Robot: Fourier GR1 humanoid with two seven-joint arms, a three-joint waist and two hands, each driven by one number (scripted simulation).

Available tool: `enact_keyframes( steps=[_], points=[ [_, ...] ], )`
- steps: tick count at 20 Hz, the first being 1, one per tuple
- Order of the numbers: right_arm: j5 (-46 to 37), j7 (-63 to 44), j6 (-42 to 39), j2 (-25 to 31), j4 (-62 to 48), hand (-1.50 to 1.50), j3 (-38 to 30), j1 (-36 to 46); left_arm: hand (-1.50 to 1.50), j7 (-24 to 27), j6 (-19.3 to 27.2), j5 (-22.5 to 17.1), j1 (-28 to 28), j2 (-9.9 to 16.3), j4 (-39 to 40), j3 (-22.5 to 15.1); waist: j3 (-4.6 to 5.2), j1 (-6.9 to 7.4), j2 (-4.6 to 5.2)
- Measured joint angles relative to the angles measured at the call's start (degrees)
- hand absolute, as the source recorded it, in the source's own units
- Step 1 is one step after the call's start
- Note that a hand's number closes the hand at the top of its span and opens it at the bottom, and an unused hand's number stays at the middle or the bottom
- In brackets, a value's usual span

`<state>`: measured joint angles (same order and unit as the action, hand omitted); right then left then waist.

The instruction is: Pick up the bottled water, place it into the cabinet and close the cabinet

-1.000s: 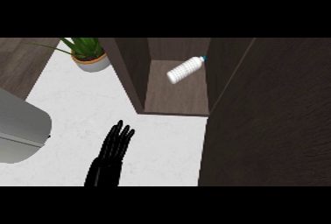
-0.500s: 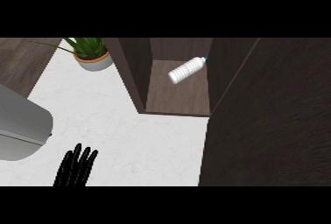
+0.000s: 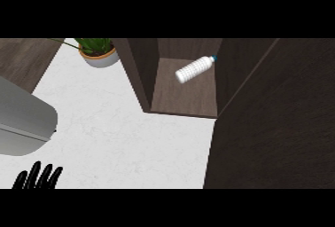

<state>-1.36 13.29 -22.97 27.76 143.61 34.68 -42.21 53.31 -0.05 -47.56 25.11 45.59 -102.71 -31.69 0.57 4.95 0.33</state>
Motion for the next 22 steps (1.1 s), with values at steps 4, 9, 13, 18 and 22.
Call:
enact_keyframes(
  steps=[4,9,13,18,22],
  points=[
    [0.18,-3.15,-0.03,0.15,-0.23,1.50,-0.13,6.92,-1.50,0.66,-2.68,-0.92,1.37,2.61,-0.44,1.66,0.11,1.48,0.28],
    [0.59,-6.51,-0.85,0.63,-0.53,1.50,-0.35,14.82,-1.50,0.83,-5.30,-2.04,2.36,5.36,-0.25,3.60,0.31,2.87,0.51],
    [1.05,-8.69,-1.52,0.67,-0.80,1.50,-0.09,18.73,-1.50,1.18,-6.85,-2.53,3.10,6.74,-0.06,4.79,0.47,3.94,0.71],
    [1.86,-10.82,-2.41,0.04,-1.20,1.50,0.46,21.53,-1.50,1.16,-8.52,-2.98,2.86,8.31,0.37,6.22,0.62,4.58,1.24],
    [2.36,-11.69,-3.24,-0.60,-1.40,1.50,0.45,22.22,-1.50,1.17,-9.56,-3.43,2.55,8.89,0.32,7.05,0.65,4.83,1.67]
  ],
)
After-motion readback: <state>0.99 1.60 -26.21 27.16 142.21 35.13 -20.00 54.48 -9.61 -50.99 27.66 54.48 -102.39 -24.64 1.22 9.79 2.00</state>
